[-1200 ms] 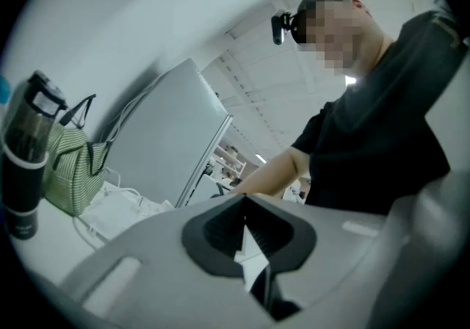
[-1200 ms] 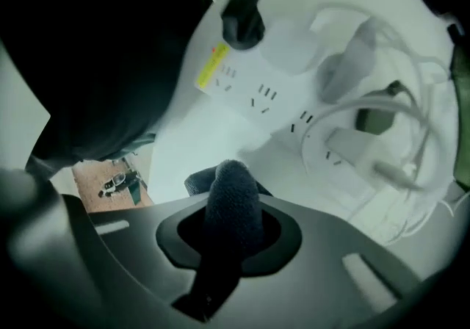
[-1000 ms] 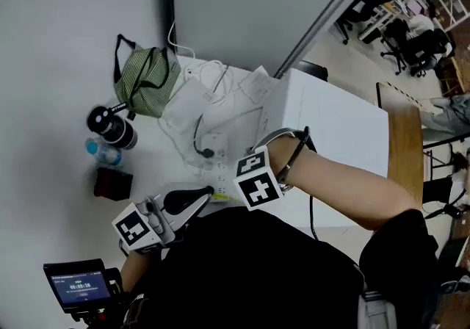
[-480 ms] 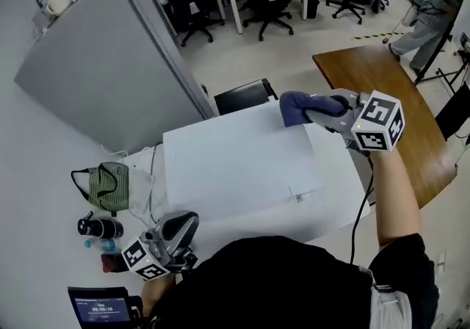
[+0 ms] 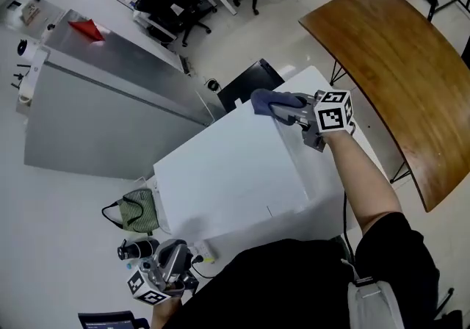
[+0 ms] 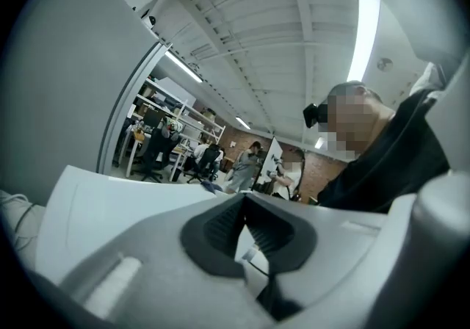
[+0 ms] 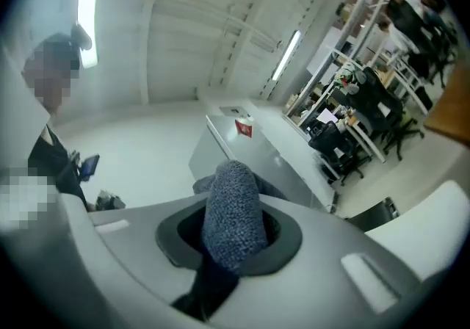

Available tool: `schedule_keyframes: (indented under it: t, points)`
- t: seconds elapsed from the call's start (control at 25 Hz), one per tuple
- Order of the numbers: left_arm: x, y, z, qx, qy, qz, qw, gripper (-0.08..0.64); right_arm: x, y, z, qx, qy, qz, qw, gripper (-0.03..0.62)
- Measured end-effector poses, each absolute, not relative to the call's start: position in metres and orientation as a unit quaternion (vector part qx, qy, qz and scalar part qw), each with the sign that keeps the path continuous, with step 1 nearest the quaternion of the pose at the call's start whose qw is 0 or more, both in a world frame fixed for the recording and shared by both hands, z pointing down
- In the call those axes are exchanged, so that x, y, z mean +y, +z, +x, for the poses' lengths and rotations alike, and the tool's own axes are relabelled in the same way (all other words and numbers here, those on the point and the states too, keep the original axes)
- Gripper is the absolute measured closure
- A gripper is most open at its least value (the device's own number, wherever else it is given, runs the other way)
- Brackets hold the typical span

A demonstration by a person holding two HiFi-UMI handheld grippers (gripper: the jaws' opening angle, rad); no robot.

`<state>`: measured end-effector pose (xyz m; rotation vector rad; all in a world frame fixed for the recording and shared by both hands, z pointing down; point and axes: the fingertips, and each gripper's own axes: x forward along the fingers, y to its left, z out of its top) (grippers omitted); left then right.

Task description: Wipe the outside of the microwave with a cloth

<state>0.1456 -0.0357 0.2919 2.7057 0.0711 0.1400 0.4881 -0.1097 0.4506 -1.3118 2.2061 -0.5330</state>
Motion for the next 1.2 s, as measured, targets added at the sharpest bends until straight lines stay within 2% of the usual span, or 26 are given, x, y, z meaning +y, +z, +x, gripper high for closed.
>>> schedule_keyframes:
  t: [0.12, 0.24, 0.52, 0.64, 0.8, 0.88, 0.92, 0.96, 1.12, 1.2]
  points:
    - [-0.041, 0.296, 0.153, 0.016, 0.066, 0.974, 0.216, 0.557, -0.121, 0.468, 0.495, 0.807, -0.217, -0.453, 0.31, 0.538]
    - [-0.043, 0.299, 0.162, 0.012, 0.082, 0.972, 0.218, 0.557, -0.134, 0.512, 0.498, 0.81, -0.258, -0.451, 0.273, 0.54]
    - [-0.05, 0.297, 0.179, 0.008, 0.086, 0.972, 0.218, 0.557, -0.154, 0.657, 0.497, 0.792, -0.363, -0.491, 0.011, 0.543]
    - [-0.051, 0.306, 0.18, 0.012, 0.093, 0.971, 0.22, 0.557, -0.159, 0.685, 0.499, 0.774, -0.374, -0.503, -0.088, 0.545]
    - [-0.045, 0.314, 0.185, 0.028, 0.095, 0.972, 0.213, 0.557, -0.153, 0.707, 0.505, 0.74, -0.355, -0.512, -0.254, 0.545]
    - [-0.041, 0.312, 0.186, 0.033, 0.091, 0.973, 0.21, 0.557, -0.146, 0.693, 0.507, 0.739, -0.332, -0.509, -0.29, 0.543]
    - [-0.039, 0.31, 0.187, 0.034, 0.088, 0.973, 0.209, 0.557, -0.142, 0.674, 0.509, 0.748, -0.323, -0.514, -0.268, 0.542]
    - [-0.038, 0.307, 0.188, 0.034, 0.085, 0.974, 0.209, 0.557, -0.138, 0.644, 0.51, 0.767, -0.313, -0.519, -0.211, 0.541]
    - [-0.035, 0.304, 0.191, 0.035, 0.076, 0.975, 0.208, 0.557, -0.101, 0.481, 0.505, 0.843, -0.231, -0.471, 0.121, 0.541]
    - [-0.032, 0.305, 0.193, 0.036, 0.077, 0.974, 0.21, 0.557, -0.09, 0.447, 0.486, 0.863, -0.207, -0.423, 0.184, 0.541]
